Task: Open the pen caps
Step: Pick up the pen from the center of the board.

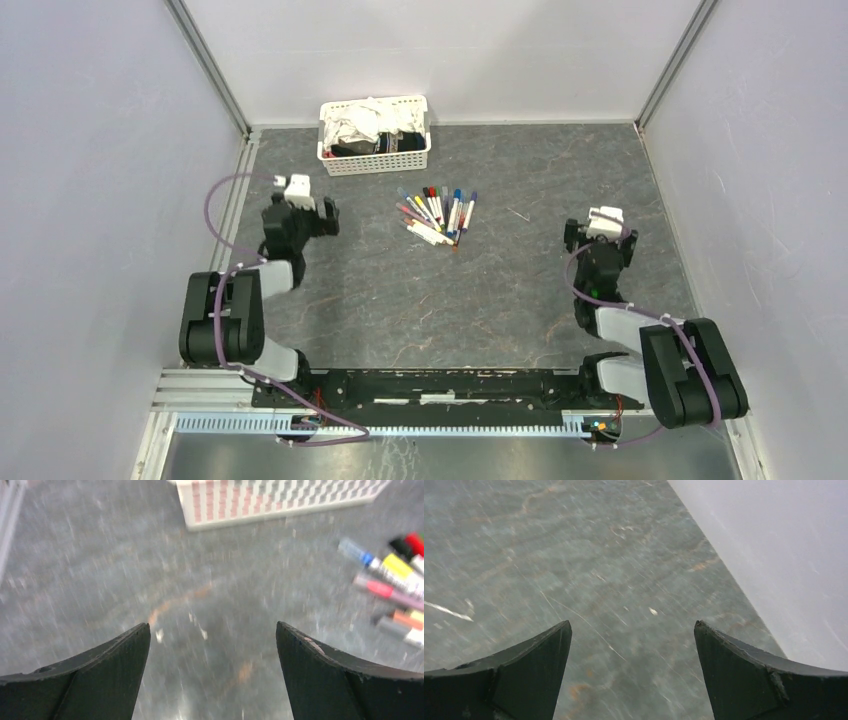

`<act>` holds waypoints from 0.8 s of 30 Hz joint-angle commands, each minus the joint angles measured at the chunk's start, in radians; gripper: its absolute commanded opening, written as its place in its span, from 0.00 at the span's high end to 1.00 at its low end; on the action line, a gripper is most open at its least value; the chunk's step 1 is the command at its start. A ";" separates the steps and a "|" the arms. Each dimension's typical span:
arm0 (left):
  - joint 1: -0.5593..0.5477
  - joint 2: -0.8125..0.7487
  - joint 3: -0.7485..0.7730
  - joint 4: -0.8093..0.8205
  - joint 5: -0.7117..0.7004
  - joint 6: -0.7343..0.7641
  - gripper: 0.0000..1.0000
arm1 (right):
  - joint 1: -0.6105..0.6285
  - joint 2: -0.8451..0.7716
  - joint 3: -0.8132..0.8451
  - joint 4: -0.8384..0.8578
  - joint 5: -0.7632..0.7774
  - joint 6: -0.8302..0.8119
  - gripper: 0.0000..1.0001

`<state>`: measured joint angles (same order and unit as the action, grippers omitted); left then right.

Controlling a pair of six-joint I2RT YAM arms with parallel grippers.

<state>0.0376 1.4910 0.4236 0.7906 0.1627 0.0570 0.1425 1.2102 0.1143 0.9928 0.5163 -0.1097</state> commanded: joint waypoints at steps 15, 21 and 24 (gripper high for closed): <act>0.155 -0.071 0.624 -1.115 0.247 -0.011 0.00 | 0.328 0.256 0.721 -0.776 -0.441 0.194 0.12; 0.187 -0.107 0.597 -1.165 0.243 0.023 0.00 | 0.546 0.469 0.916 -0.839 -0.499 0.151 0.26; 0.187 -0.132 0.602 -1.208 0.237 0.052 0.00 | 0.615 0.586 1.029 -0.884 -0.514 0.137 0.38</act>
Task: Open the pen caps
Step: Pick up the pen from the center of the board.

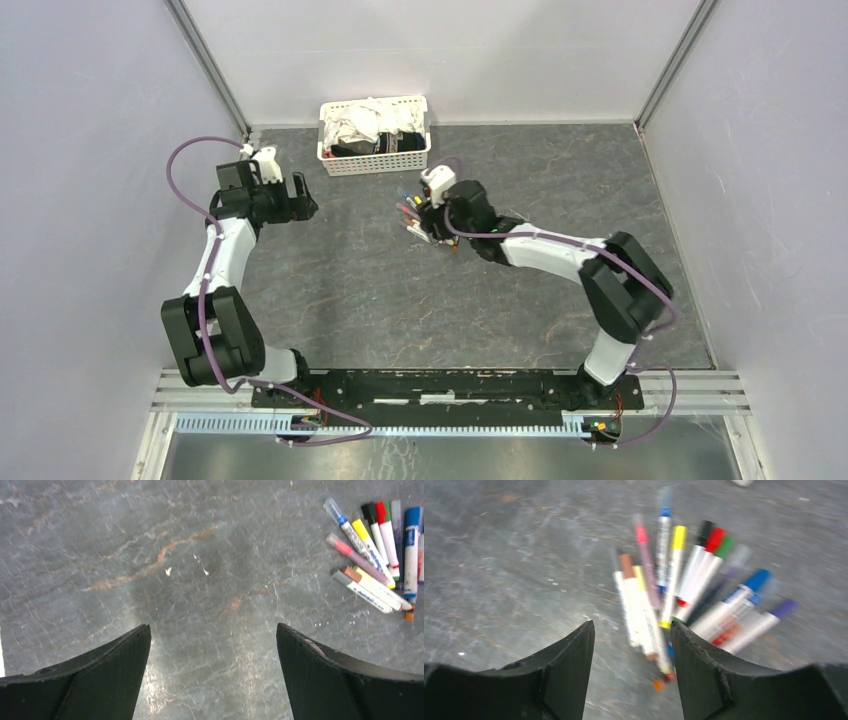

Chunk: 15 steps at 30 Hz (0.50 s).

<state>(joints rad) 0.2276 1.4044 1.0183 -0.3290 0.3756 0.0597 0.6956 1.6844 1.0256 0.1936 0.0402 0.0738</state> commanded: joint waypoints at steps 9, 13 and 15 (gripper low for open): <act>-0.002 -0.075 0.001 -0.135 0.061 0.085 0.00 | 0.104 0.256 0.228 -0.102 -0.067 -0.041 0.42; -0.004 -0.066 -0.001 -0.142 0.107 0.086 0.00 | 0.104 0.283 0.234 -0.103 -0.050 -0.058 0.42; -0.005 -0.064 0.000 -0.156 0.153 0.099 0.00 | 0.104 0.296 0.234 -0.103 -0.048 -0.062 0.42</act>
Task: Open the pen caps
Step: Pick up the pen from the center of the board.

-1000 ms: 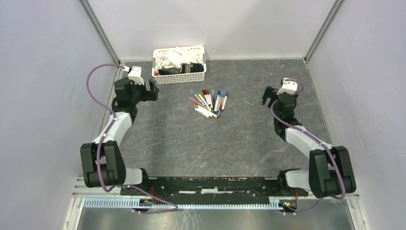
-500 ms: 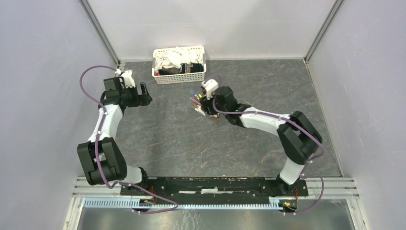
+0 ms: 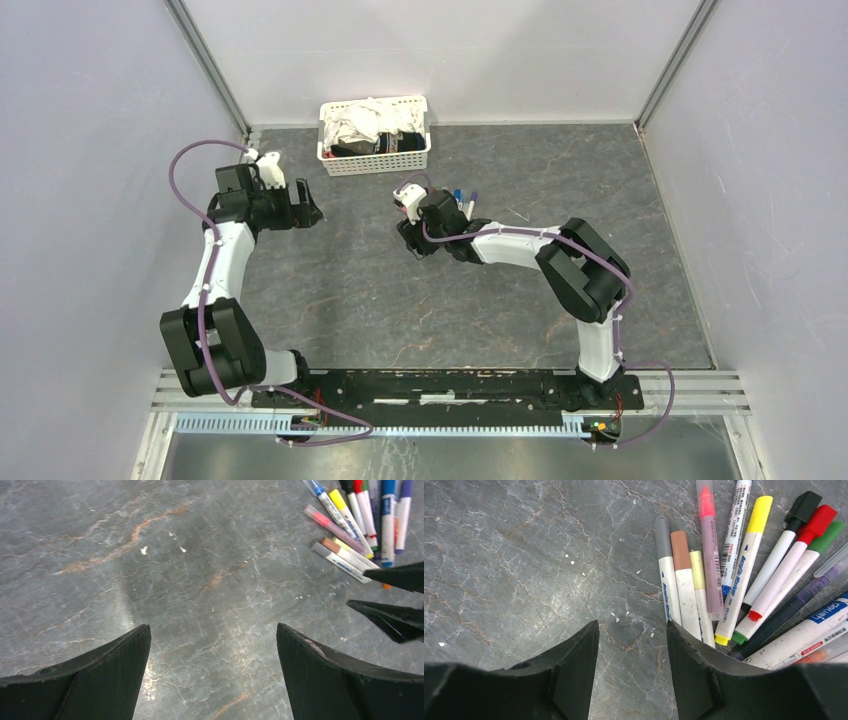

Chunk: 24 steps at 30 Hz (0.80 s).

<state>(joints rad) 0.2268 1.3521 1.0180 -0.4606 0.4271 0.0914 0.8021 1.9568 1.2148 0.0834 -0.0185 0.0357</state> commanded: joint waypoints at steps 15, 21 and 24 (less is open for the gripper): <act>-0.003 -0.024 -0.001 -0.056 0.163 0.099 0.00 | -0.007 0.028 0.068 0.008 0.065 -0.059 0.42; -0.003 -0.005 0.010 -0.068 0.178 0.101 0.00 | -0.021 0.048 0.086 -0.007 0.062 -0.065 0.42; -0.003 -0.001 0.011 -0.069 0.179 0.100 0.00 | -0.027 0.064 0.088 -0.010 0.051 -0.065 0.44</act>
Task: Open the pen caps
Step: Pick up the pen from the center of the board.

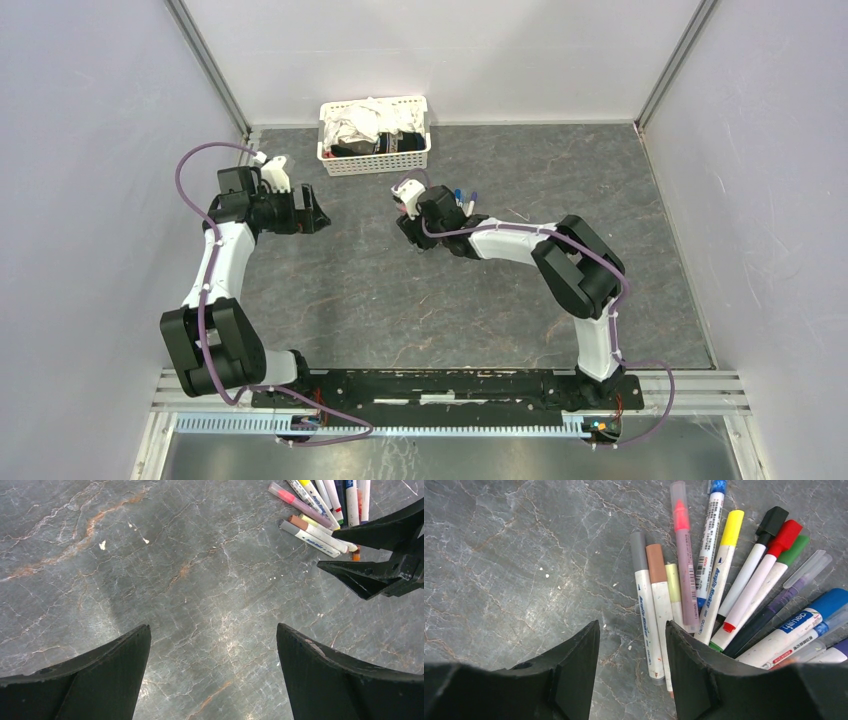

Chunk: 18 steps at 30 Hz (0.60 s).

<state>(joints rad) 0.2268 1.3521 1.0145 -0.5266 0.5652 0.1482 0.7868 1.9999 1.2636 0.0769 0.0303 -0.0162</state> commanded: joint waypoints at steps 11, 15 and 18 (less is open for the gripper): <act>-0.005 0.000 0.029 -0.011 0.037 0.050 0.00 | -0.018 0.075 0.025 -0.006 -0.016 -0.013 0.54; -0.005 -0.004 0.029 -0.011 0.039 0.050 0.00 | -0.016 0.068 0.001 0.000 0.002 -0.005 0.57; -0.005 -0.005 0.027 -0.010 0.040 0.050 0.00 | -0.009 0.040 -0.024 0.015 0.036 -0.008 0.57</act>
<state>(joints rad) 0.2268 1.3529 1.0145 -0.5381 0.5789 0.1490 0.7692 2.0556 1.2716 0.0761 0.0273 -0.0238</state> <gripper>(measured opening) 0.997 0.429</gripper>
